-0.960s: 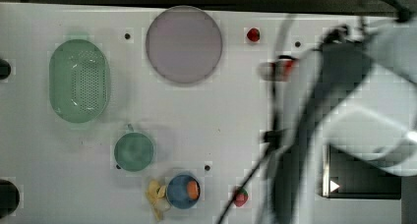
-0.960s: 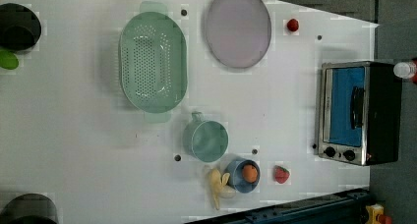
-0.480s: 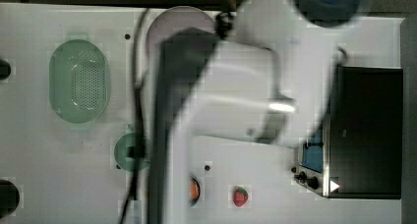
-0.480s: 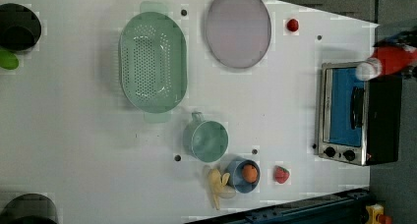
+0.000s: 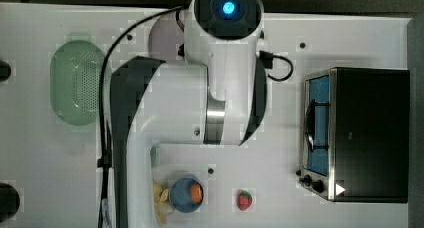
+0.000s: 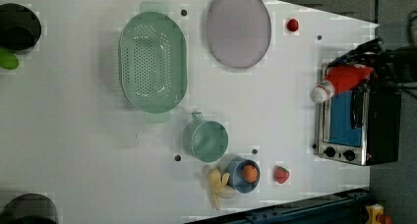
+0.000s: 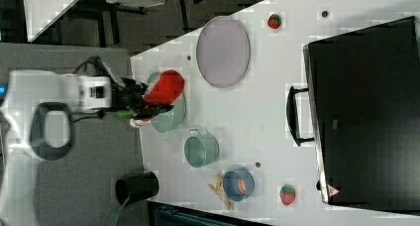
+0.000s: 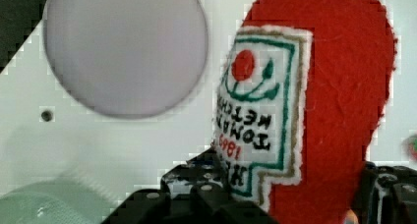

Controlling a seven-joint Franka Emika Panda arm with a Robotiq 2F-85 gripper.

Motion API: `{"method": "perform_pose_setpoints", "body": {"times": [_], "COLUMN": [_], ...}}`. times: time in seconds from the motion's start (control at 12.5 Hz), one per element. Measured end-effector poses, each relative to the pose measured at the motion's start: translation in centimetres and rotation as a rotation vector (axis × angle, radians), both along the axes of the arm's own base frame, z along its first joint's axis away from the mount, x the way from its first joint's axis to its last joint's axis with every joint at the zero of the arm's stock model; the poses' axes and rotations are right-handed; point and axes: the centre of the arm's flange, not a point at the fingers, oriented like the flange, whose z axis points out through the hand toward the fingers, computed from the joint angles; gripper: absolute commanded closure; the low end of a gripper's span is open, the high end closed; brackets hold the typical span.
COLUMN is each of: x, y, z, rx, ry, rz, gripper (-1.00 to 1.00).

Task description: Pick Ketchup from oven and place it on table.

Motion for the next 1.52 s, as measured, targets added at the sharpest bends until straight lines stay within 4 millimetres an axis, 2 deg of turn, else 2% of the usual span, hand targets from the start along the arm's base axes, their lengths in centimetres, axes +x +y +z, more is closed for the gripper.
{"method": "perform_pose_setpoints", "body": {"times": [0.16,0.4,0.72,0.88,0.96,1.12,1.2,1.36,1.52], "x": [-1.2,-4.6,-6.2,-6.0,-6.0,-6.7,-7.0,-7.6,-7.1], "y": [0.4,-0.1,-1.4,-2.8,-3.4,-4.2,-4.5,-4.8,-3.8], "z": [-5.4,-13.3,-20.6,-24.0,-25.4,-28.1,-28.9,-29.5,-28.1], "rx": [-0.022,-0.031,-0.067,-0.088,-0.096,-0.114,-0.115,-0.122,-0.111], "ry": [0.028,0.114,0.159,0.139,0.148,0.189,0.173,0.153,0.138], "rz": [0.013,0.002,-0.019,-0.042,-0.051,-0.057,-0.061,-0.064,-0.048], "gripper": [-0.27,-0.27,-0.27,-0.27,-0.34,-0.75,-0.97,-1.0,-1.0]}}
